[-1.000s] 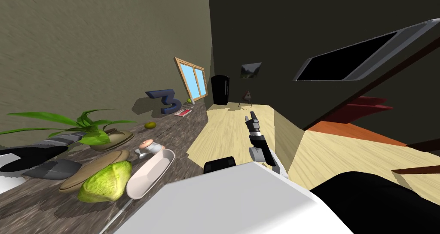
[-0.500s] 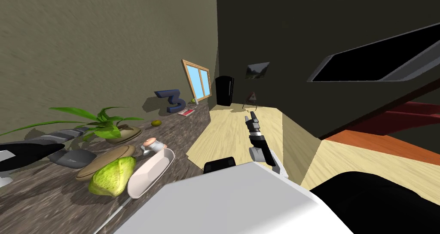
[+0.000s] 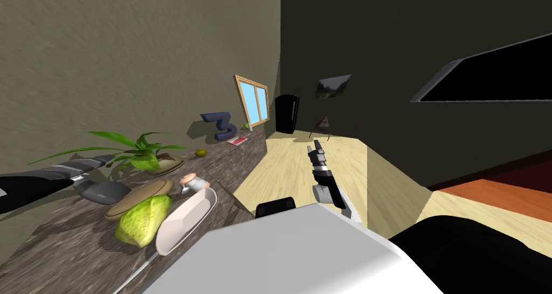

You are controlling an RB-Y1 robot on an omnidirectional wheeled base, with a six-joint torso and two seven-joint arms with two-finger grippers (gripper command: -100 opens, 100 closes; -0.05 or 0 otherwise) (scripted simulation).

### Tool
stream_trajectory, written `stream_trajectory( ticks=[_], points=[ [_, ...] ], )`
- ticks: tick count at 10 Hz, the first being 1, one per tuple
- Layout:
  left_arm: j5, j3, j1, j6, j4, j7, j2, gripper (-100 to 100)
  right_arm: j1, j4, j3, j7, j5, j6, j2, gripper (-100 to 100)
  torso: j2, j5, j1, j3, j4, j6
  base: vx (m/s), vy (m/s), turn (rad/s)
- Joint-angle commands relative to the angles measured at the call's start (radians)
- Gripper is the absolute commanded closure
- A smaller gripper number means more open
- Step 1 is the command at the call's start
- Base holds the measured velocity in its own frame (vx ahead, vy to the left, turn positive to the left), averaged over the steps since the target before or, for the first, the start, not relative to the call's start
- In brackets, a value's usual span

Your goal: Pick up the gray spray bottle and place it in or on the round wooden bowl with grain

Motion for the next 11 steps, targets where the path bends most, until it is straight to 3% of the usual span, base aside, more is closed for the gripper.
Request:
stream_trajectory(
  ticks=[1, 2, 7, 8, 9, 10, 11],
  points=[
    [-0.023, -0.016, -0.015, -0.05, 0.04, 0.033, 0.02, -100, 0.0, 0.0, 0.0, 0.0, 0.0, 0.0, 0.0, 0, 0.0, 0.0, 0.0, 0.0, 0.0, 0.0, 0.09, -0.046, 0.207],
    [-0.023, -0.016, -0.015, -0.071, 0.04, 0.033, 0.02, -100, 0.0, 0.0, 0.0, 0.0, 0.0, 0.0, 0.0, 0, 0.0, 0.0, 0.0, 0.0, 0.0, -0.001, 0.077, -0.056, 0.091],
    [-0.095, -0.067, -0.065, -0.209, 0.14, 0.117, 0.066, -100, 0.0, 0.0, 0.0, 0.0, 0.0, 0.0, 0.0, 0, 0.001, 0.0, 0.0, 0.001, 0.0, 0.0, 0.075, -0.058, 0.161],
    [-0.095, -0.06, -0.062, -0.228, 0.14, 0.117, 0.066, -100, 0.0, 0.0, 0.0, 0.0, 0.0, 0.0, 0.0, 0, 0.0, 0.0, 0.0, 0.0, 0.0, -0.001, 0.071, -0.06, 0.106],
    [-0.095, -0.067, -0.065, -0.228, 0.14, 0.117, 0.066, -100, 0.0, 0.0, 0.0, 0.0, 0.0, 0.0, 0.0, 0, 0.001, 0.0, 0.0, 0.0, 0.0, 0.0, 0.033, -0.027, -0.028],
    [-0.119, -0.085, -0.081, -0.271, 0.174, 0.145, 0.082, -100, 0.0, 0.0, 0.0, 0.0, 0.0, 0.0, 0.0, 0, 0.002, 0.0, 0.002, 0.001, 0.0, 0.001, 0.066, -0.047, 0.185],
    [-0.119, -0.085, -0.081, -0.28, 0.174, 0.145, 0.082, -100, 0.0, 0.0, 0.0, 0.0, 0.0, 0.0, 0.0, 0, 0.001, 0.0, 0.001, 0.001, 0.001, -0.001, 0.058, -0.052, 0.131]
  ],
)
